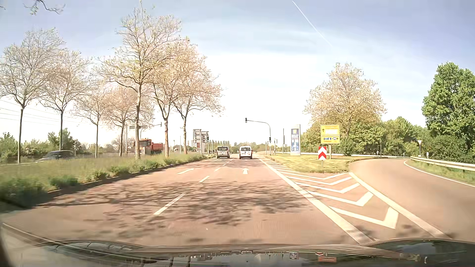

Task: Follow the waypoints while adhering to traffic rules and regulations

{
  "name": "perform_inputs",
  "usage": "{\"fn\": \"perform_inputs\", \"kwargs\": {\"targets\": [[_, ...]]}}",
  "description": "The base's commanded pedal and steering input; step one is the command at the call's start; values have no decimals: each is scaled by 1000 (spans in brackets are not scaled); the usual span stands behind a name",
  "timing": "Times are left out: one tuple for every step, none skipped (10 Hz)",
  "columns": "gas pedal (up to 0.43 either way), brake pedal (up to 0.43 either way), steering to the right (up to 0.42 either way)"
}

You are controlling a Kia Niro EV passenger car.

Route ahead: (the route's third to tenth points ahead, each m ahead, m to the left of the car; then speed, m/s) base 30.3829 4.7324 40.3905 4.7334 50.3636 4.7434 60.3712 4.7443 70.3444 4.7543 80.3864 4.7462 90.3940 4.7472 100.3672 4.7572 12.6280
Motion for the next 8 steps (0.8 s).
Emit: {"fn": "perform_inputs", "kwargs": {"targets": [[87, 0, 0], [87, 0, 0], [87, 0, 0], [87, 0, 0], [87, 0, 0], [87, 0, 0], [87, 0, 0], [87, 0, 0]]}}
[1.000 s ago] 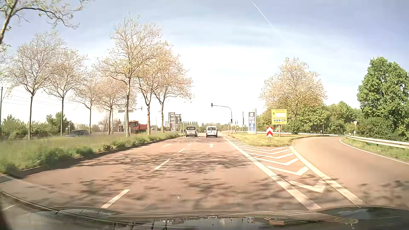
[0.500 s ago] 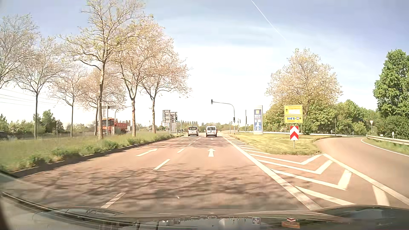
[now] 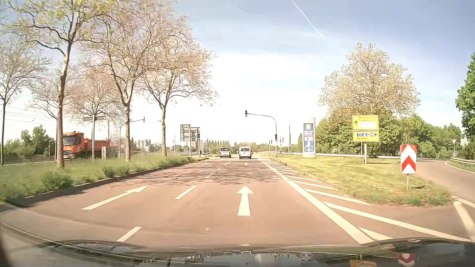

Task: Follow the waypoints while adhering to traffic rules and regulations

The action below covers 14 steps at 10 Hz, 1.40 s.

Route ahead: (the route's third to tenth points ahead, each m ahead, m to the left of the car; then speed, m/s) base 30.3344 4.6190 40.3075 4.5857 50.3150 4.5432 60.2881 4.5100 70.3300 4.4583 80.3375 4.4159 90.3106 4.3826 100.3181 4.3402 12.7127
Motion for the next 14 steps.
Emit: {"fn": "perform_inputs", "kwargs": {"targets": [[87, 0, 0], [87, 0, 0], [87, 0, 0], [87, 0, 0], [87, 0, 0], [87, 0, 0], [79, 0, 0], [79, 0, 0], [79, 0, 0], [79, 0, 0], [79, 0, 0], [79, 0, 0], [79, 0, 0], [79, 0, 0]]}}
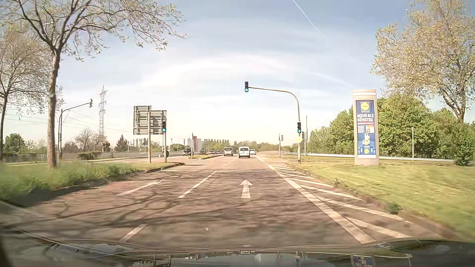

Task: Follow the waypoints while adhering to traffic rules and regulations

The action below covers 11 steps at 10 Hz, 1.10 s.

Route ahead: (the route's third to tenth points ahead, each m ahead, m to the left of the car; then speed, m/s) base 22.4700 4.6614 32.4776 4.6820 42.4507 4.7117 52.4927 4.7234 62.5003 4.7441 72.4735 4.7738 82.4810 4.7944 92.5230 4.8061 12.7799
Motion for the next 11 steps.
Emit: {"fn": "perform_inputs", "kwargs": {"targets": [[79, 0, 0], [79, 0, 0], [79, 0, 0], [79, 0, 0], [79, 0, 0], [79, 0, 0], [79, 0, 0], [79, 0, 0], [79, 0, 0], [79, 0, 0], [79, 0, 0]]}}
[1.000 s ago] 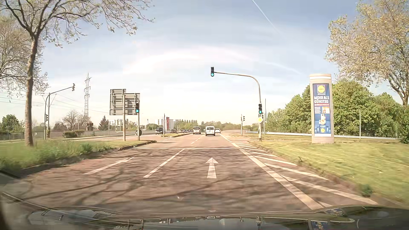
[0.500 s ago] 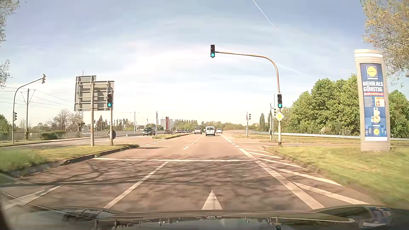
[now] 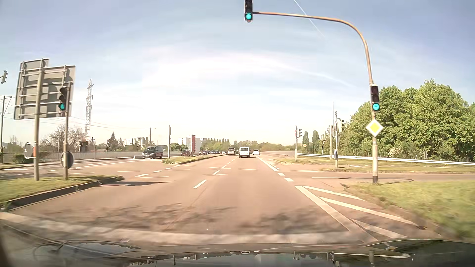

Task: Follow the waypoints while adhering to traffic rules and regulations

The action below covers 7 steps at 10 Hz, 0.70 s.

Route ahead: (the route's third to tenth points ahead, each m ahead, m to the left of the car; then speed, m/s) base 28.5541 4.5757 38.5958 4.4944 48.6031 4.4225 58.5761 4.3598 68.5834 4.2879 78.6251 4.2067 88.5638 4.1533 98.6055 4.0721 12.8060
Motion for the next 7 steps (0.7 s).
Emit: {"fn": "perform_inputs", "kwargs": {"targets": [[79, 0, 0], [79, 0, 0], [79, 0, 0], [79, 0, 0], [79, 0, 0], [79, 0, 0], [79, 0, 0]]}}
